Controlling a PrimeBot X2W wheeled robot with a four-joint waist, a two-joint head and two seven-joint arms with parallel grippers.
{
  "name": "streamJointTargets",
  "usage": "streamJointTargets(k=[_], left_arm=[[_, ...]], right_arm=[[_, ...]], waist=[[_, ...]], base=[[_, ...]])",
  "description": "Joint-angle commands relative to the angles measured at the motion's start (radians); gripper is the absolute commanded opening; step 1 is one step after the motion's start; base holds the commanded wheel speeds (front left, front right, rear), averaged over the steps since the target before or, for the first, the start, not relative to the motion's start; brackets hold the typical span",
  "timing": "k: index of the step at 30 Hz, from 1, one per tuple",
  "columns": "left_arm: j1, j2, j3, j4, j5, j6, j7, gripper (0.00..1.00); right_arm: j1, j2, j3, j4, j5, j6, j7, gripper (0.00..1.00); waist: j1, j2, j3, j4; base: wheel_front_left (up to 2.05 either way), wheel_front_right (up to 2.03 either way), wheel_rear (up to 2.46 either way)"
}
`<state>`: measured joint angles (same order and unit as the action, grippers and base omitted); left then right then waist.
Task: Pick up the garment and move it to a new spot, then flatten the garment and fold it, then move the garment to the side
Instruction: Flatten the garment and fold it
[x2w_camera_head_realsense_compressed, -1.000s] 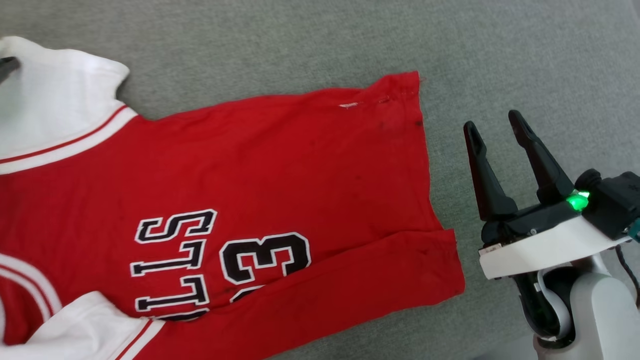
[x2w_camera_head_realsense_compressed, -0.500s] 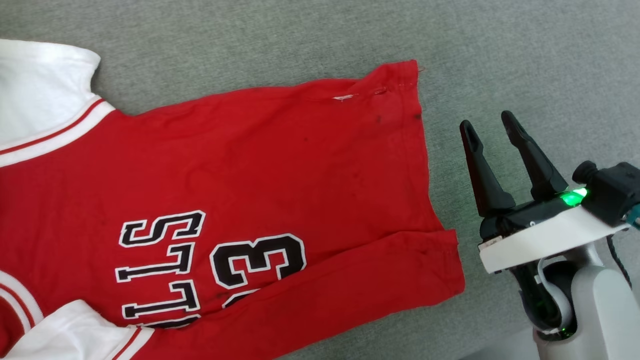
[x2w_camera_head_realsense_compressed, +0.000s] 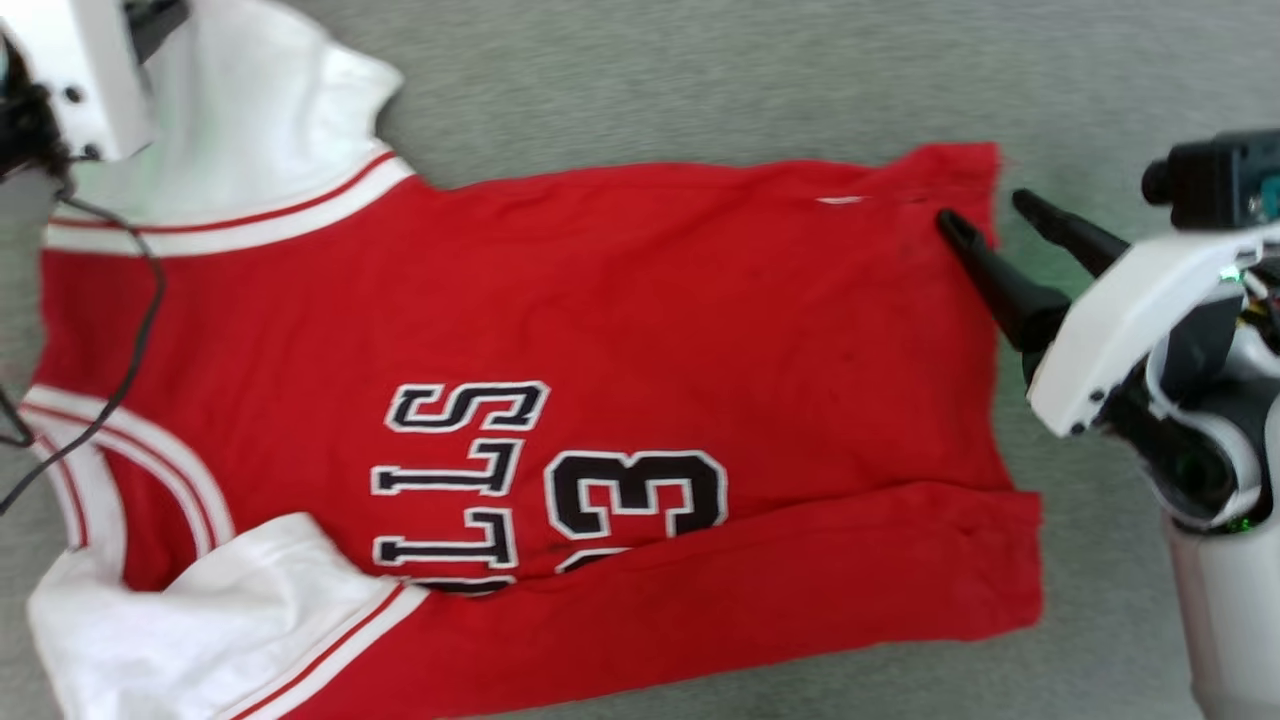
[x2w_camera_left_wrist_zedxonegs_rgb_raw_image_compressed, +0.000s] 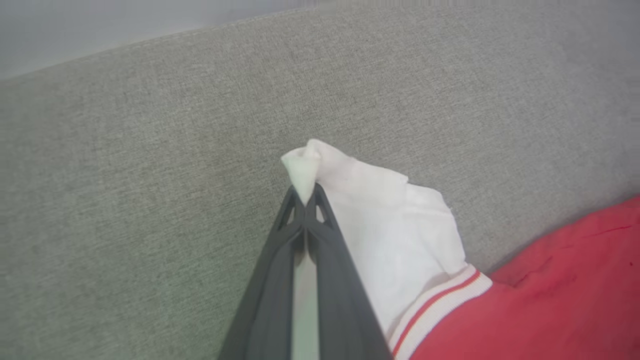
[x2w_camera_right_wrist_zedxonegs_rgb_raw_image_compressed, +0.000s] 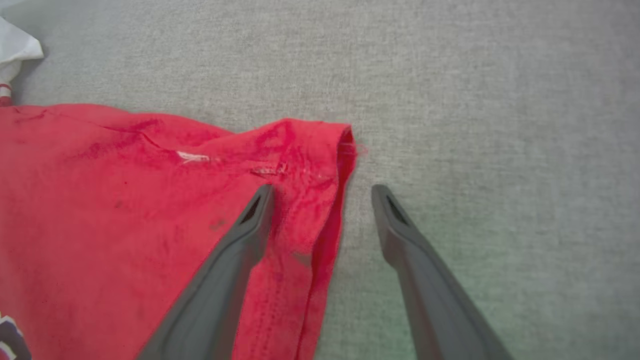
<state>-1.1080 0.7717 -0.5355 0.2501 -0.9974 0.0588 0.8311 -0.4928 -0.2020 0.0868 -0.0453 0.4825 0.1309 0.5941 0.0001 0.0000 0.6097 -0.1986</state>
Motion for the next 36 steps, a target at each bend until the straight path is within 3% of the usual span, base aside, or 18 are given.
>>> streamJointTargets(k=[1,9,10,11,12,18,24,29,36], left_arm=[[-0.015,-0.016,-0.005,-0.015,0.009,-0.009,-0.013,0.00],[-0.024,-0.042,-0.010,-0.078,0.025,-0.031,-0.068,0.00],[-0.018,-0.040,-0.009,-0.081,0.024,-0.030,-0.072,0.00],[-0.010,-0.038,-0.009,-0.085,0.023,-0.031,-0.077,0.00],[-0.003,-0.039,-0.007,-0.091,0.019,-0.033,-0.082,0.00],[0.050,-0.030,0.019,-0.115,-0.009,-0.032,-0.124,0.00],[0.161,-0.011,0.074,-0.159,-0.038,-0.011,-0.228,0.00],[0.322,-0.028,0.121,-0.192,-0.087,0.013,-0.337,0.00],[0.590,-0.034,0.160,-0.222,-0.142,0.036,-0.459,0.00]], right_arm=[[-0.027,-0.005,-0.004,0.018,-0.005,0.000,0.034,1.00],[-0.077,-0.004,-0.028,0.148,-0.040,-0.001,0.238,1.00],[-0.073,0.005,-0.027,0.159,-0.035,-0.001,0.258,0.93],[-0.070,0.010,-0.027,0.169,-0.032,-0.001,0.274,0.34],[-0.068,0.012,-0.030,0.176,-0.033,-0.001,0.287,0.00],[-0.074,0.002,-0.048,0.149,-0.021,0.000,0.301,0.00],[-0.080,-0.047,-0.056,0.051,-0.035,0.000,0.214,0.00],[0.014,-0.062,-0.082,-0.013,-0.055,0.000,0.140,0.00],[0.194,-0.030,-0.119,-0.029,-0.037,0.000,0.084,0.00]], waist=[[-0.0001,0.0000,0.013,0.043],[-0.0001,0.0000,0.031,0.106],[-0.0001,0.0000,0.031,0.109],[-0.0001,0.0000,0.030,0.112],[-0.0001,0.0000,0.029,0.115],[-0.0001,0.0000,-0.002,0.126],[-0.0001,0.0000,-0.073,0.144],[-0.0001,0.0000,-0.159,0.186],[-0.0001,0.0000,-0.280,0.212]], base=[[0.00,0.00,0.00],[0.00,0.00,0.00],[0.00,0.00,0.00],[0.00,0.00,0.00],[0.00,0.00,0.00],[0.00,0.00,0.00],[0.00,0.00,0.00],[0.00,0.00,0.00],[0.00,0.00,0.00]])
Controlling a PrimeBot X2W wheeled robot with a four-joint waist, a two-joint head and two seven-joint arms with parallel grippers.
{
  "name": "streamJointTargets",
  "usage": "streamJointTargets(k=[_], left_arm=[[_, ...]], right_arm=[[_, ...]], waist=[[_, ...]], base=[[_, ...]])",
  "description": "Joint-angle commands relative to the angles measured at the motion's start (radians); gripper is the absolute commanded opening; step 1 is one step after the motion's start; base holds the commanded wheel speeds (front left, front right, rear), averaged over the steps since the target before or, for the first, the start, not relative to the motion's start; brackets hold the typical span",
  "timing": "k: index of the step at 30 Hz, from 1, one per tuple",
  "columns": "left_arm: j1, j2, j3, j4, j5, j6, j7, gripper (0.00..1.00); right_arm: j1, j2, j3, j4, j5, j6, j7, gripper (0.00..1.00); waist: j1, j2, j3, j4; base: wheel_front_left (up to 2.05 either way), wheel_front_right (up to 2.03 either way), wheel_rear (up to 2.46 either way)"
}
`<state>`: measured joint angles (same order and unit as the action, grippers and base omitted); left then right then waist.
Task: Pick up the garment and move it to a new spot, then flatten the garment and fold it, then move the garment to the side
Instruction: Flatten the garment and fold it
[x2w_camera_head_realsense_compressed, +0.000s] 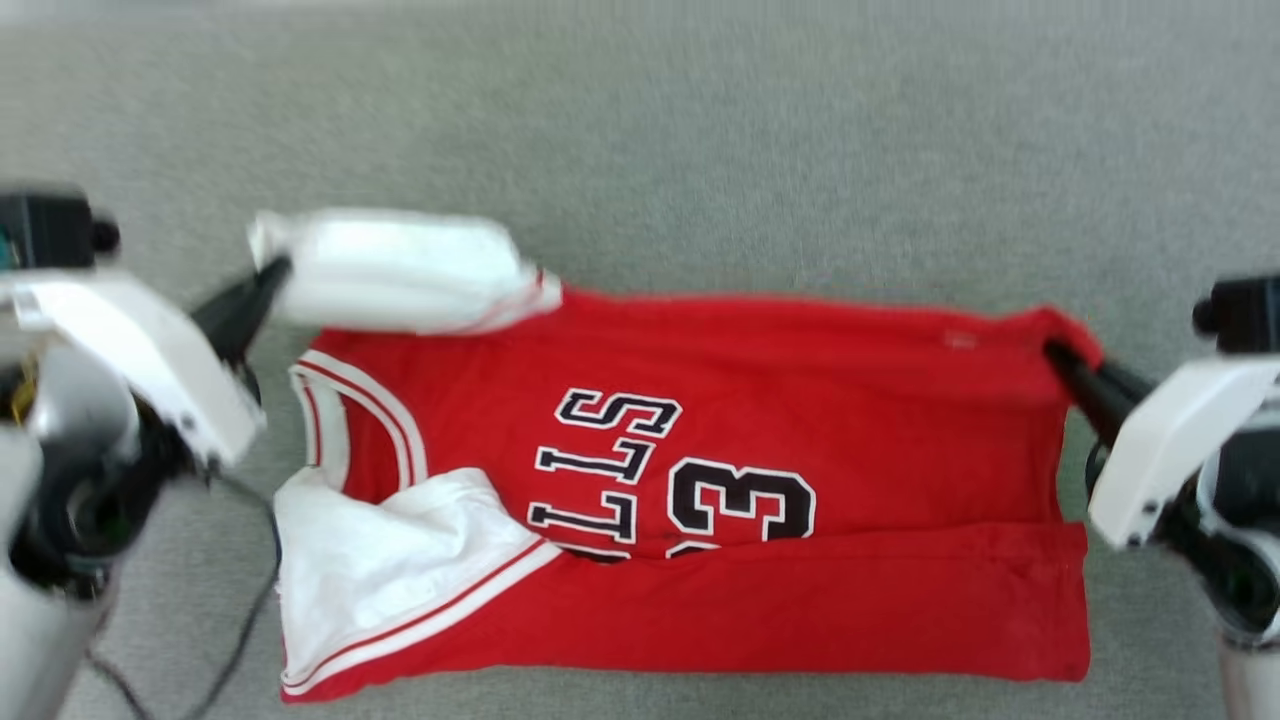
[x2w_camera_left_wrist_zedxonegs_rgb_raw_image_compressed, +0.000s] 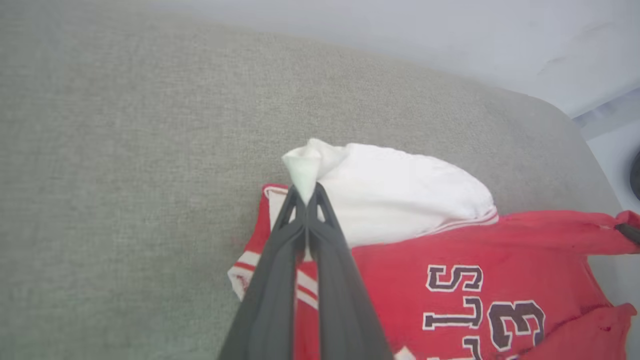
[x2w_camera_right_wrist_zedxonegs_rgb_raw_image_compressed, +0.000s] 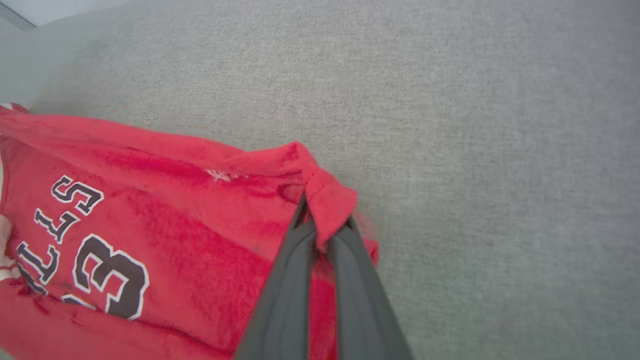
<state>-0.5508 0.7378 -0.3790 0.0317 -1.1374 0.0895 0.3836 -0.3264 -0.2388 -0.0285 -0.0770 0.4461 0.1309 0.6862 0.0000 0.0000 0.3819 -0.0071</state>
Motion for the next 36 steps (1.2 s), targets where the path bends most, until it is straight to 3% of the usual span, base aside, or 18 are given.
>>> streamJointTargets(k=[1,9,15,16,18,19,21,22,28,36], left_arm=[[0.072,0.001,0.006,-0.010,-0.008,0.010,-0.025,0.00],[0.352,-0.015,0.028,-0.050,-0.069,0.055,-0.108,0.00],[0.480,-0.056,-0.005,-0.003,-0.119,0.080,-0.091,0.00],[0.490,-0.065,-0.016,0.011,-0.123,0.078,-0.084,0.00],[0.497,-0.095,-0.017,0.040,-0.136,0.069,-0.100,0.00],[0.500,-0.100,-0.025,0.062,-0.130,0.067,-0.104,0.08],[0.500,-0.121,-0.034,0.089,-0.126,0.056,-0.117,0.65],[0.497,-0.129,-0.032,0.098,-0.118,0.053,-0.136,1.00],[0.464,-0.145,-0.041,0.114,-0.039,0.021,-0.240,1.00],[0.402,-0.170,-0.029,0.019,0.122,0.105,-0.422,1.00]], right_arm=[[0.051,0.012,-0.013,0.008,0.002,0.000,-0.016,0.00],[0.196,0.050,-0.035,0.072,0.021,0.000,-0.092,0.00],[0.253,0.080,-0.030,0.152,0.033,0.000,-0.146,0.00],[0.259,0.083,-0.028,0.167,0.040,0.000,-0.159,0.16],[0.273,0.078,-0.026,0.201,0.041,0.000,-0.178,0.37],[0.281,0.074,-0.021,0.218,0.039,-0.001,-0.187,0.99],[0.296,0.071,-0.012,0.249,0.054,-0.001,-0.207,1.00],[0.304,0.065,-0.005,0.260,0.055,-0.001,-0.219,1.00],[0.328,0.037,0.029,0.195,0.049,0.000,-0.293,1.00],[0.343,0.013,-0.027,-0.009,0.049,0.000,-0.197,1.00]], waist=[[0.0000,0.0000,-0.067,0.021],[0.0000,0.0000,-0.119,0.020],[0.0000,0.0000,-0.138,0.009],[0.0000,0.0000,-0.142,0.007],[0.0000,0.0000,-0.147,0.005],[0.0000,0.0000,-0.152,0.005],[0.0000,0.0000,-0.161,0.004],[0.0000,0.0000,-0.167,0.004],[0.0000,0.0000,-0.203,-0.001],[0.0000,0.0000,-0.235,-0.006]], base=[[0.00,0.00,0.00],[0.00,0.00,0.00],[0.00,0.00,0.00],[0.00,0.00,0.00],[0.00,0.00,0.00],[0.00,0.00,0.00],[0.00,0.00,0.00],[0.00,0.00,0.00],[0.00,0.00,0.00],[0.00,0.00,0.00]])
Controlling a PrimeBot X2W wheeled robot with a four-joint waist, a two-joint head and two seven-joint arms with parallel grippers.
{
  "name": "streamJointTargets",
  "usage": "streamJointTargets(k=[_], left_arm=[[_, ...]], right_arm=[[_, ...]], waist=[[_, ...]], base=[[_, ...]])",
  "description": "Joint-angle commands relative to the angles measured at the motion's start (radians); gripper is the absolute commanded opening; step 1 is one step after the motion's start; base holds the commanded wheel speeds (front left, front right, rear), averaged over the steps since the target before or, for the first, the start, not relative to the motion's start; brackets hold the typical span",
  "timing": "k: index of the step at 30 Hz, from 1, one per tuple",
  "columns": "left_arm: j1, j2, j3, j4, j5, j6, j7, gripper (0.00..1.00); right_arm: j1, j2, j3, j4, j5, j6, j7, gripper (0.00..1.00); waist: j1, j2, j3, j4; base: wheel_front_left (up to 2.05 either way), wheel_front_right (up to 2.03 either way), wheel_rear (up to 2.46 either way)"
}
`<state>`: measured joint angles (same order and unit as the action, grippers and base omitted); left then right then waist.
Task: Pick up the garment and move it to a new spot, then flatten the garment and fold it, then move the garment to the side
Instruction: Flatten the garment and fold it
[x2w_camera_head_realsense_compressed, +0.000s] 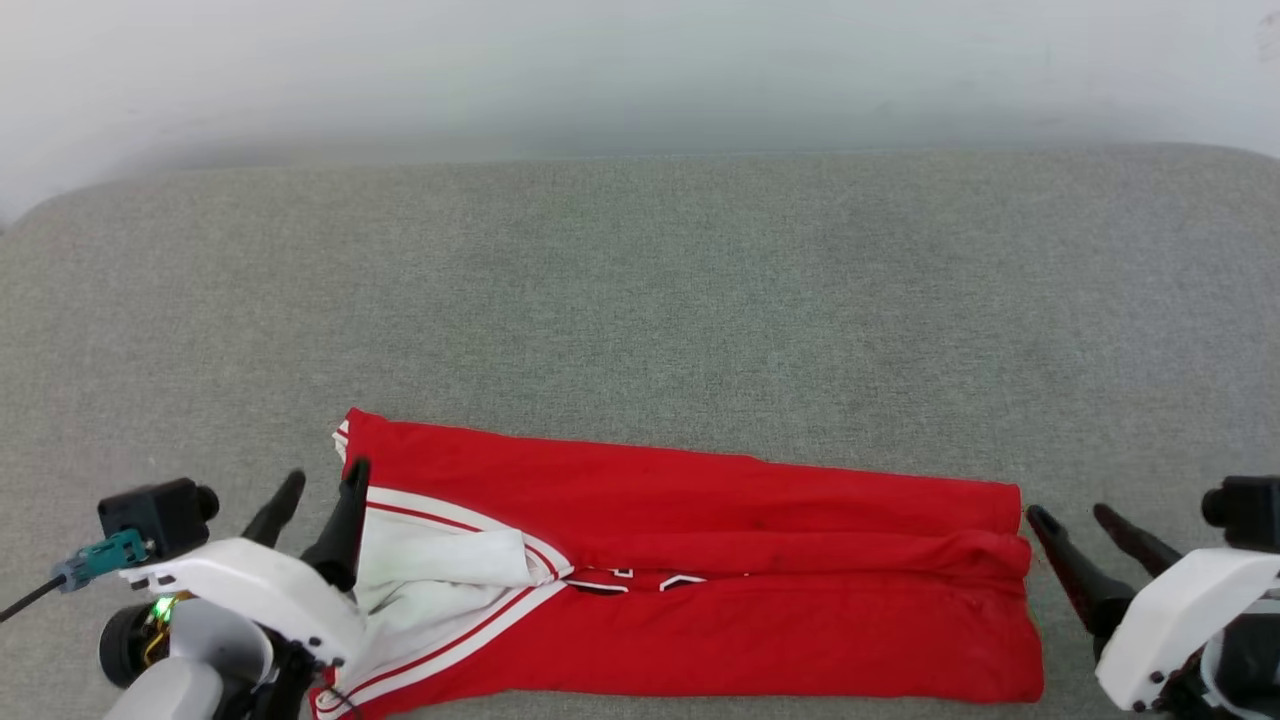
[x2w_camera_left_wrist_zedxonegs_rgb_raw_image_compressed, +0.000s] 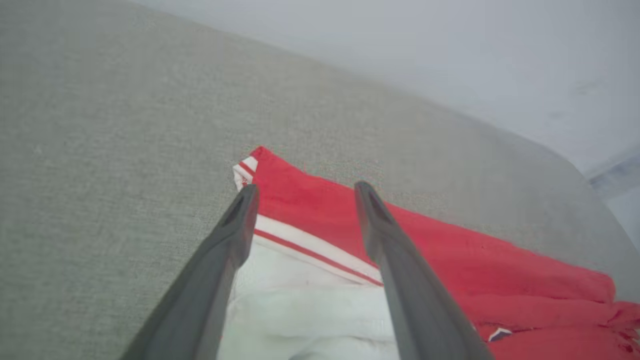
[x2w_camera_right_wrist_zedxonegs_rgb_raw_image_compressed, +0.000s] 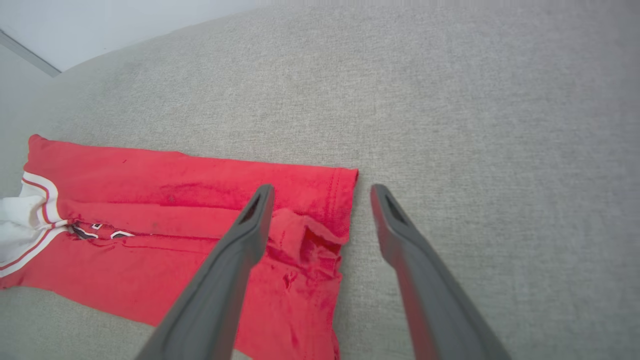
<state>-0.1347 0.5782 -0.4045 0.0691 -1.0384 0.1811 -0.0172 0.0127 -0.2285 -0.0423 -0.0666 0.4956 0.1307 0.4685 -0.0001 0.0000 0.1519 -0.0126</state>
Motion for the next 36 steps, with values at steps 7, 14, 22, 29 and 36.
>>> streamJointTargets(k=[7,14,22,29,36], left_arm=[[-0.058,-0.047,-0.034,-0.099,0.175,0.083,-0.158,1.00],[-0.088,-0.088,-0.056,-0.150,0.318,0.123,-0.233,1.00],[-0.079,-0.125,-0.051,-0.211,0.484,0.122,-0.249,1.00],[-0.066,-0.115,-0.058,-0.202,0.507,0.101,-0.249,1.00],[-0.063,-0.121,-0.061,-0.176,0.510,0.093,-0.249,1.00]], right_arm=[[-0.022,0.006,-0.142,-0.056,-0.021,0.000,0.208,1.00],[-0.034,0.033,-0.204,-0.037,-0.041,0.000,0.319,1.00],[-0.012,0.114,-0.197,0.051,-0.041,0.000,0.390,1.00],[0.027,0.148,-0.164,0.134,-0.020,0.000,0.449,0.42],[-0.036,0.093,-0.151,0.118,0.020,0.000,0.398,0.00]], waist=[[0.0001,0.0000,-0.018,0.024],[0.0001,0.0000,0.006,0.083],[0.0001,0.0000,0.049,0.159],[0.0001,0.0000,0.058,0.162],[0.0001,0.0000,0.031,0.149]], base=[[0.00,0.00,0.00],[0.00,0.00,0.00],[0.00,0.00,0.00],[0.00,0.00,0.00],[0.00,0.00,0.00]])
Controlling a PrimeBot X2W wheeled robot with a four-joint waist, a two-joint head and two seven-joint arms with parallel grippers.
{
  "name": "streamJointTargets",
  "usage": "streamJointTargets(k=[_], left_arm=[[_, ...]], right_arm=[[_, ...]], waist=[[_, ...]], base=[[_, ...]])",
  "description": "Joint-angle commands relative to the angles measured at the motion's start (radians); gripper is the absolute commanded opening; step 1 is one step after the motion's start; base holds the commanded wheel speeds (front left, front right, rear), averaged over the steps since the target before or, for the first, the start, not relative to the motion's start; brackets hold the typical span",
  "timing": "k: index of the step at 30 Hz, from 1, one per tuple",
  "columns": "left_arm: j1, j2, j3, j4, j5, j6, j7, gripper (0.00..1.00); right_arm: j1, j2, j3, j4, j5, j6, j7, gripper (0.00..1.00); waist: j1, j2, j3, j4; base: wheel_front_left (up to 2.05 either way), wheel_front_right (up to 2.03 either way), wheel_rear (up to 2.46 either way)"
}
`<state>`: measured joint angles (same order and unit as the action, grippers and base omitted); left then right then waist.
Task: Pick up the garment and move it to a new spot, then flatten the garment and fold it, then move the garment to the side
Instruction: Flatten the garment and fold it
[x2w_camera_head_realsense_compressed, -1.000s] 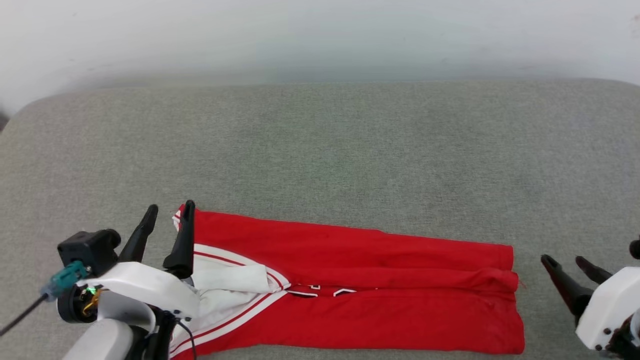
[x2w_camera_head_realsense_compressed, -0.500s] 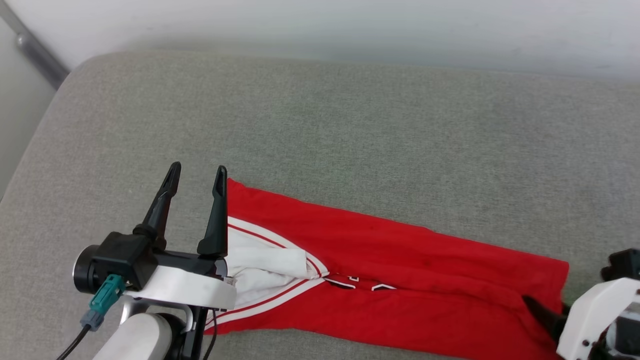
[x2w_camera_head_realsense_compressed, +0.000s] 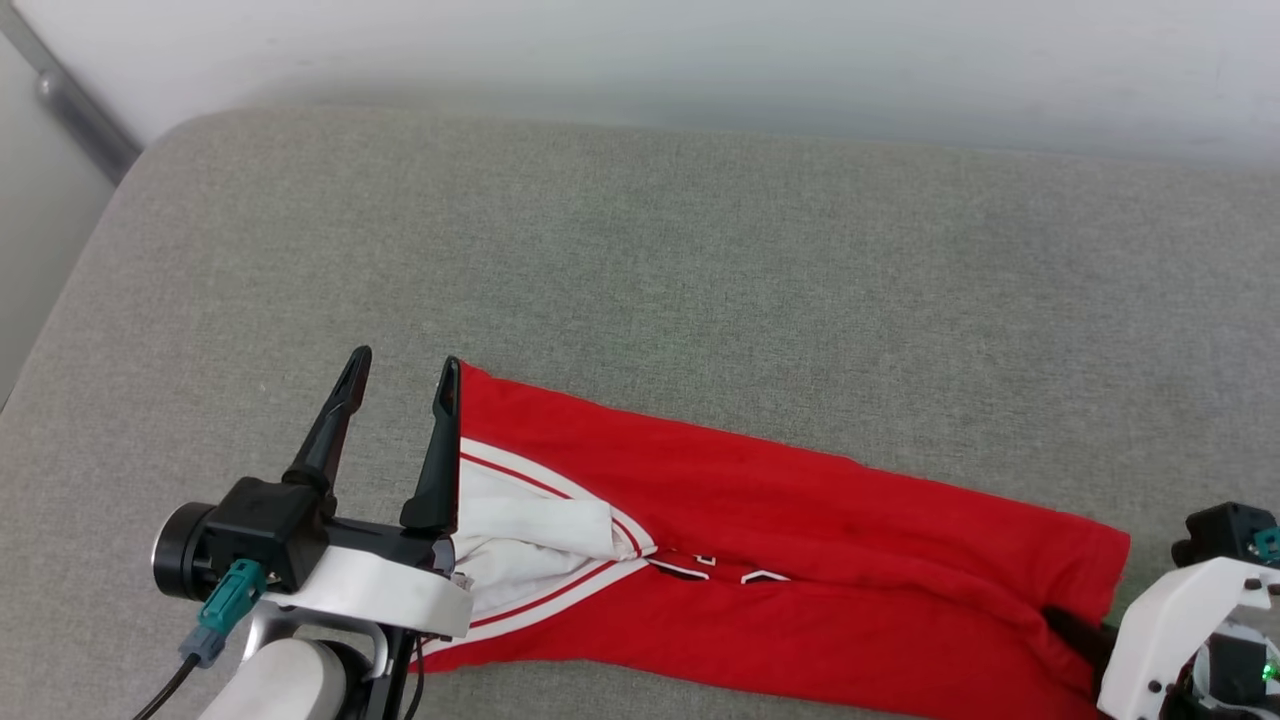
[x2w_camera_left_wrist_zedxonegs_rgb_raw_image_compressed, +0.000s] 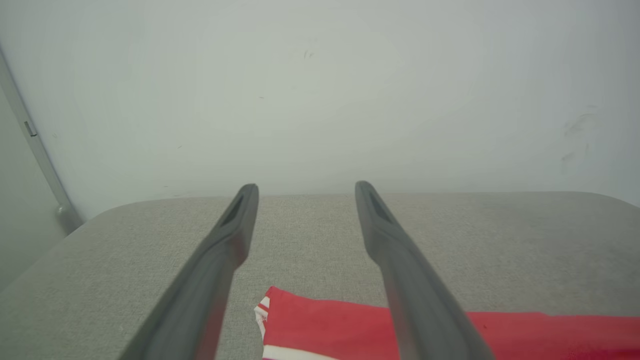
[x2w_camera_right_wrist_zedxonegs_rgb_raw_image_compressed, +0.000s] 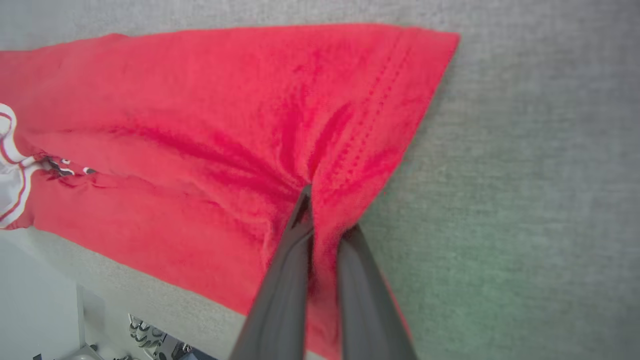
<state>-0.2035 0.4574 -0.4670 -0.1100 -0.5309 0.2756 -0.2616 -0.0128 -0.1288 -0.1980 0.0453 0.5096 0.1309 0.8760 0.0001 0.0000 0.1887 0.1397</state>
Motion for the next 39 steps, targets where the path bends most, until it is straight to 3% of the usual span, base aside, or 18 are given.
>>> streamJointTargets(k=[1,7,13,17,24,28,33,36,39], left_arm=[[0.008,0.001,0.000,0.008,0.002,-0.003,-0.004,1.00],[0.024,0.002,-0.008,0.028,0.002,0.002,-0.003,1.00],[0.041,0.011,-0.004,0.030,0.002,0.013,-0.001,1.00],[0.056,0.011,-0.006,0.020,0.008,0.026,-0.002,1.00],[0.071,0.020,0.001,0.016,0.000,0.034,-0.002,1.00],[0.066,0.026,0.001,0.016,0.004,0.033,0.002,1.00],[0.049,0.026,-0.005,0.019,0.004,0.027,0.008,1.00],[0.040,0.017,-0.014,0.022,0.006,0.025,0.008,1.00],[0.023,0.011,-0.020,0.029,0.002,0.014,0.008,1.00]], right_arm=[[-0.019,-0.016,0.008,0.004,0.013,0.000,-0.018,0.00],[-0.038,-0.077,0.010,0.004,0.050,-0.001,-0.062,0.00],[-0.035,-0.111,-0.055,0.005,0.026,-0.001,-0.056,0.00],[-0.022,-0.107,-0.133,0.001,-0.022,-0.001,-0.049,0.00],[-0.024,-0.027,-0.229,-0.017,-0.052,0.000,0.000,0.00],[-0.056,0.046,-0.238,-0.020,0.077,0.000,0.076,0.00],[-0.084,0.079,-0.215,-0.004,0.330,0.000,0.170,0.00],[-0.090,0.081,-0.140,0.043,0.525,0.000,0.170,0.00],[-0.104,0.079,-0.040,0.070,0.638,0.000,0.137,0.00]], waist=[[-0.0001,0.0000,-0.012,-0.005],[-0.0001,0.0000,-0.046,-0.022],[-0.0001,0.0000,-0.066,-0.062],[-0.0001,0.0000,-0.072,-0.091],[-0.0001,0.0000,-0.081,-0.120],[-0.0001,0.0000,-0.083,-0.120],[-0.0001,0.0000,-0.078,-0.094],[-0.0001,0.0000,-0.072,-0.069],[-0.0001,0.0000,-0.061,-0.042]], base=[[0.00,0.00,0.00],[0.00,0.00,0.00],[0.00,0.00,0.00],[0.00,0.00,0.00],[0.00,0.00,0.00],[0.00,0.00,0.00],[0.00,0.00,0.00],[0.00,0.00,0.00],[0.00,0.00,0.00]])
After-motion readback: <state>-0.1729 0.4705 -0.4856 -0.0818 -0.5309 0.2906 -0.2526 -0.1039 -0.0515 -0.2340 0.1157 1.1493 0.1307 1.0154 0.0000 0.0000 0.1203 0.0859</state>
